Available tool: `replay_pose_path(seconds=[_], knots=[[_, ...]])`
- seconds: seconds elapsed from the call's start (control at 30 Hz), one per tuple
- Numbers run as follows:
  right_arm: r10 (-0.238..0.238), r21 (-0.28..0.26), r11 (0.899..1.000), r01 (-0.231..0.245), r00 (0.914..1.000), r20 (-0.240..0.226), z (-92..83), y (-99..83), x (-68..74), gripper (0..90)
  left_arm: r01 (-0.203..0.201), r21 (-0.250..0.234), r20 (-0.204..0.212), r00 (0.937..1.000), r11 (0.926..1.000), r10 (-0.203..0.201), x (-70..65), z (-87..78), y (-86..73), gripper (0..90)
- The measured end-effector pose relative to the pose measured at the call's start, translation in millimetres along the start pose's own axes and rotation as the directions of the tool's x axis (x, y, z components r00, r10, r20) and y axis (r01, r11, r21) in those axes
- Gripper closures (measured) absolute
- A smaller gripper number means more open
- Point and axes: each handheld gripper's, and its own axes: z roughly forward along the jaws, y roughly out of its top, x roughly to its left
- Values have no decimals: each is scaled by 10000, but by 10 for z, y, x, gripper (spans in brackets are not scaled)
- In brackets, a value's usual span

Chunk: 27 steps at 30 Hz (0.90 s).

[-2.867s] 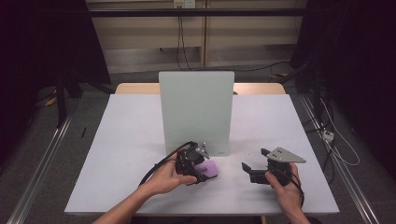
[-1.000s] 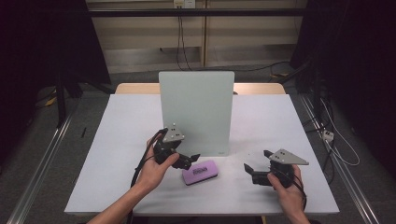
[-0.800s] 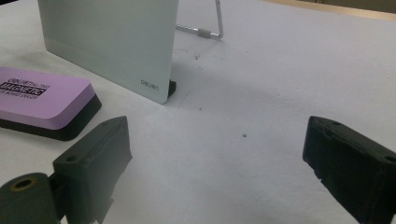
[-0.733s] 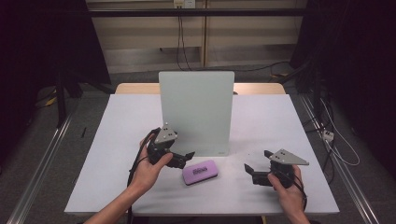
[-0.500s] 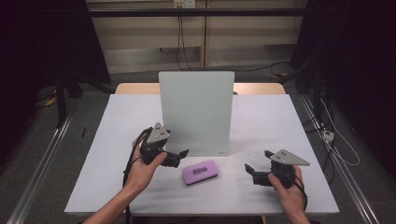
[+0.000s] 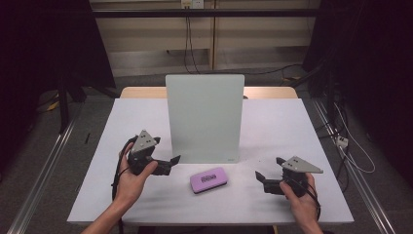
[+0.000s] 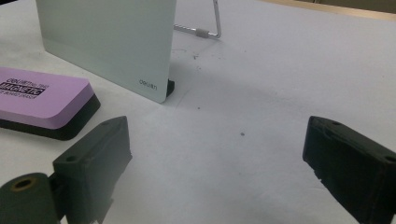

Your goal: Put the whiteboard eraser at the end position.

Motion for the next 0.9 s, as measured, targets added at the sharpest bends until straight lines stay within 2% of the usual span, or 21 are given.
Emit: replay_pose_path(seconds=[0.27,0.4,0.6,0.77,0.9], knots=[[-7,9,10000,7,10000,22,-2,-2,3,77,-116,55,-490,9987,9999,119,69,-97,-117,54],[35,2,10000,-35,10000,38,-14,-6,-2,77,27,92,-711,9975,10000,-21,91,-153,-191,55],[34,9,10000,-34,10000,60,-15,-6,2,77,317,67,-792,9964,9995,-310,153,-216,-297,55],[17,18,10000,-17,10000,65,-12,-7,4,77,146,296,-996,9950,9995,-116,147,-277,-383,57],[26,28,10000,-26,10000,81,-13,-11,1,77,242,379,-1185,9928,9990,-195,137,-324,-474,57]])
